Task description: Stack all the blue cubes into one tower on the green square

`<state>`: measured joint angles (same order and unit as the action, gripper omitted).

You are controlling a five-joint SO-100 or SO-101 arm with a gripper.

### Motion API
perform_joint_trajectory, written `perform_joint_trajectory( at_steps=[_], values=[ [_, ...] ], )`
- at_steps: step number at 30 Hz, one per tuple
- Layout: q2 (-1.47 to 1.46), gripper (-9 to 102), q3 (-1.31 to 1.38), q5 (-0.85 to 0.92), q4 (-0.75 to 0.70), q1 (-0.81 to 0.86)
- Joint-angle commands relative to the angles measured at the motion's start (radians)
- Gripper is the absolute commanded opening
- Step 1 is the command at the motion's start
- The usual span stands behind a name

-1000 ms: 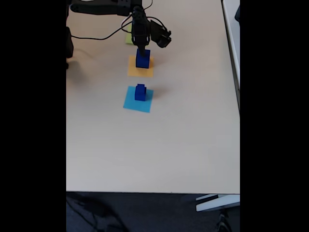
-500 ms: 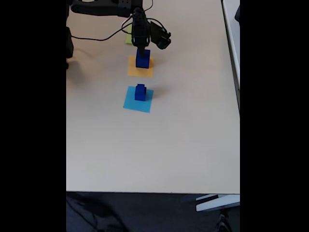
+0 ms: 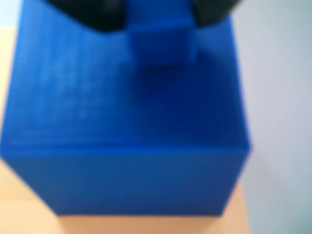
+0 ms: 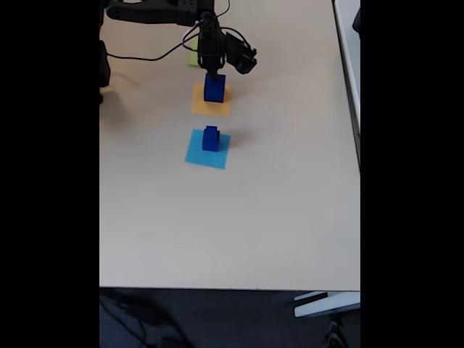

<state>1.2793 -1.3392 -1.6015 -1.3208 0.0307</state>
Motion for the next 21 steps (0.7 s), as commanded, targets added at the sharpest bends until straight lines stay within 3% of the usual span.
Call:
perform_joint_trajectory(
  at_steps=[1, 14, 21],
  values=[
    [0.018, 2, 0.014, 0.015, 0.017, 0.011],
    [0.078, 3, 0.052, 0.103, -0.017, 0.049],
    [0.049, 3, 0.291, 0.152, -0.199, 0.1]
  ],
)
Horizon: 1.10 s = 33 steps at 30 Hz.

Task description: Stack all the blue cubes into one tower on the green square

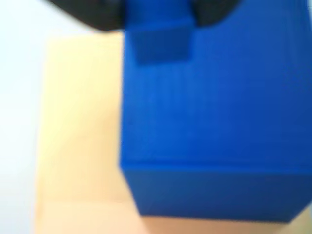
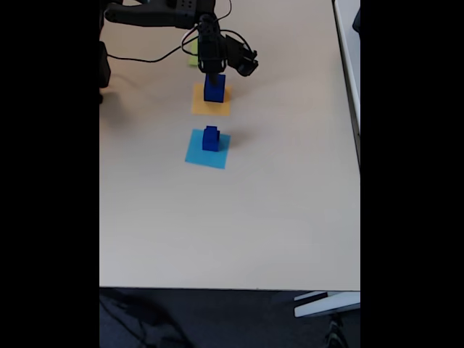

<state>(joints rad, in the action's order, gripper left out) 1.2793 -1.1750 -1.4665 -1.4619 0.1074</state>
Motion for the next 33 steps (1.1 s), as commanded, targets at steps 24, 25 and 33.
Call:
perform_joint_trajectory(
  at_steps=[24, 25, 33],
  values=[
    [-0.06, 3, 0.215, 0.293, -0.083, 0.31],
    [-0.064, 3, 0.215, 0.301, -0.08, 0.316],
    [-0.103, 3, 0.267, 0.37, -0.058, 0.353]
  ],
)
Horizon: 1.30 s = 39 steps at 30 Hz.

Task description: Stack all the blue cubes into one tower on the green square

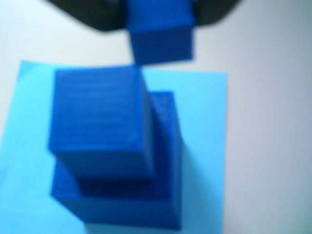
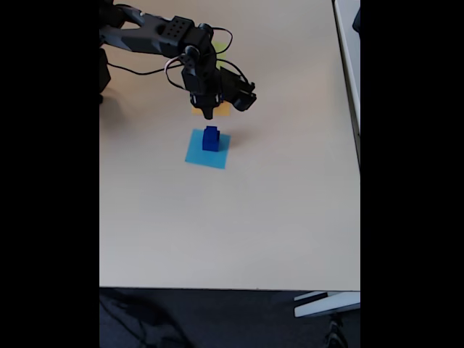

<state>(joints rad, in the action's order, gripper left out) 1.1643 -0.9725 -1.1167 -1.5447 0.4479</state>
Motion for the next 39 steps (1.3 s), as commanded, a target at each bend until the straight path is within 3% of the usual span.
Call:
perform_joint_trajectory(
  at_steps=[1, 39],
  values=[
    [0.006, 4, 0.069, 0.025, 0.026, 0.015],
    [-0.049, 3, 0.067, 0.06, 0.092, 0.051]
  ],
)
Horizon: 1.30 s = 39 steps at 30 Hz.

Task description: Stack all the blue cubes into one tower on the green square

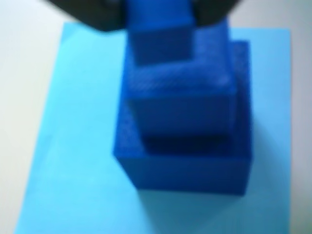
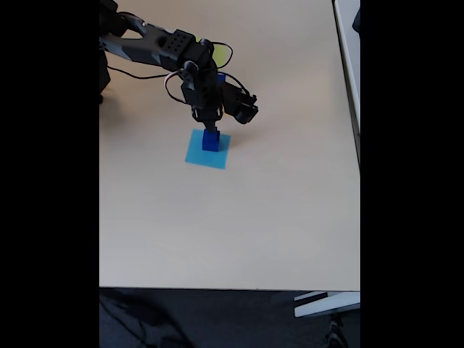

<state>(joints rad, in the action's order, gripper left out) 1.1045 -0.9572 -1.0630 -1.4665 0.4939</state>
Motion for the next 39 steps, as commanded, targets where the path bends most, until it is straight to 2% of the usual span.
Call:
perform_joint_trajectory(
  at_steps=[1, 39],
  values=[
    [0.011, 3, 0.051, 0.003, 0.014, 0.003],
    [0.035, 6, -0.023, -0.028, 0.025, -0.014]
  ],
)
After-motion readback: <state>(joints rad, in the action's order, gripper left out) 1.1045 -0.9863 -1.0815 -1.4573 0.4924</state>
